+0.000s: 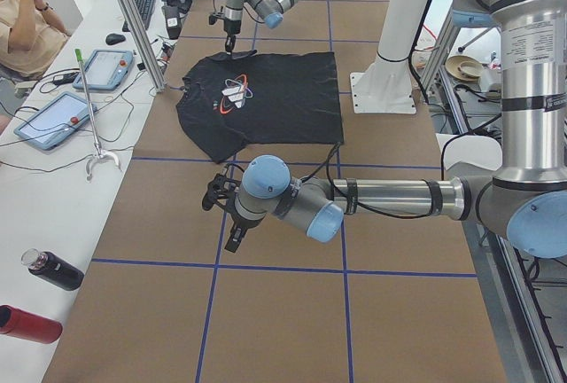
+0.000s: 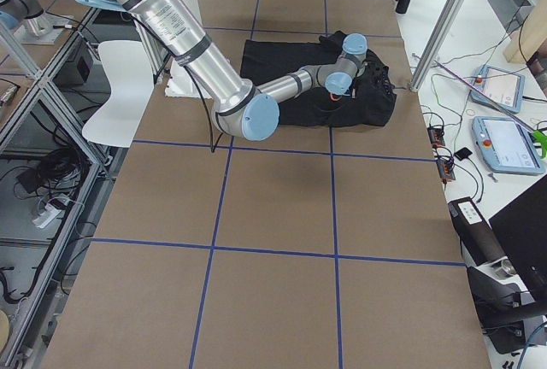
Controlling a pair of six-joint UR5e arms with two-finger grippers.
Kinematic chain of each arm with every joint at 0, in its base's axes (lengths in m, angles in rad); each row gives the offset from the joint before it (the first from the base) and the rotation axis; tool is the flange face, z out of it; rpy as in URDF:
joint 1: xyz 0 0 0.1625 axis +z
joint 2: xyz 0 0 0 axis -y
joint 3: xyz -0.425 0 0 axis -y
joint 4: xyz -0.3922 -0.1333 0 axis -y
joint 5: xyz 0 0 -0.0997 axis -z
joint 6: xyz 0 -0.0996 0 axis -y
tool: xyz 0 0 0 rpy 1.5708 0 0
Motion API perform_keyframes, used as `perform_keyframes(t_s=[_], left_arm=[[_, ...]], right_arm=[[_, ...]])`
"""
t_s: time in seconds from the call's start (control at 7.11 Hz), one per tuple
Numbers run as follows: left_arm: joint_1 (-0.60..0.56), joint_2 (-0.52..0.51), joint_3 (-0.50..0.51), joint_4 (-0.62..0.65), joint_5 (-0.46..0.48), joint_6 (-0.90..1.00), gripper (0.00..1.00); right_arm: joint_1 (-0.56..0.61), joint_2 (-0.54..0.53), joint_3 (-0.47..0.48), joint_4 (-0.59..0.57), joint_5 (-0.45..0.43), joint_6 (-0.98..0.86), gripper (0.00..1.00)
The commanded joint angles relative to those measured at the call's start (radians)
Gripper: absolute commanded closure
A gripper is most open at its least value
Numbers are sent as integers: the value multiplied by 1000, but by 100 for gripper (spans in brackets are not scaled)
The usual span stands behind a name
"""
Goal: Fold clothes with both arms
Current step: 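Press the right gripper on the sleeve while the left arm reaches in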
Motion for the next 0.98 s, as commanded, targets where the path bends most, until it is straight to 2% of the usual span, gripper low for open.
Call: perform_keyframes(t_s=[0.0, 0.14, 0.28, 0.42, 0.56, 0.7, 0.84], left_arm=[[0, 0, -1, 0, -5, 0, 1], [2, -2, -1, 1, -8, -2, 1], [23, -33, -1, -5, -8, -88, 1], [84, -95, 0, -5, -2, -167, 1], [130, -168, 7, 0, -2, -187, 1], [174, -243, 38, -3, 0, -260, 1], [249, -329, 97, -3, 3, -345, 1]], right_arm=[[-21, 37, -50, -1, -40, 15, 100], [-21, 41, -66, -1, -50, 21, 100], [-30, 47, -86, -1, -86, 24, 4], [-41, 56, -93, -4, -100, 16, 0], [-47, 57, -90, -2, -96, -4, 0], [-47, 40, -39, -8, -85, -5, 0], [-53, -36, 63, -13, -61, -11, 0]])
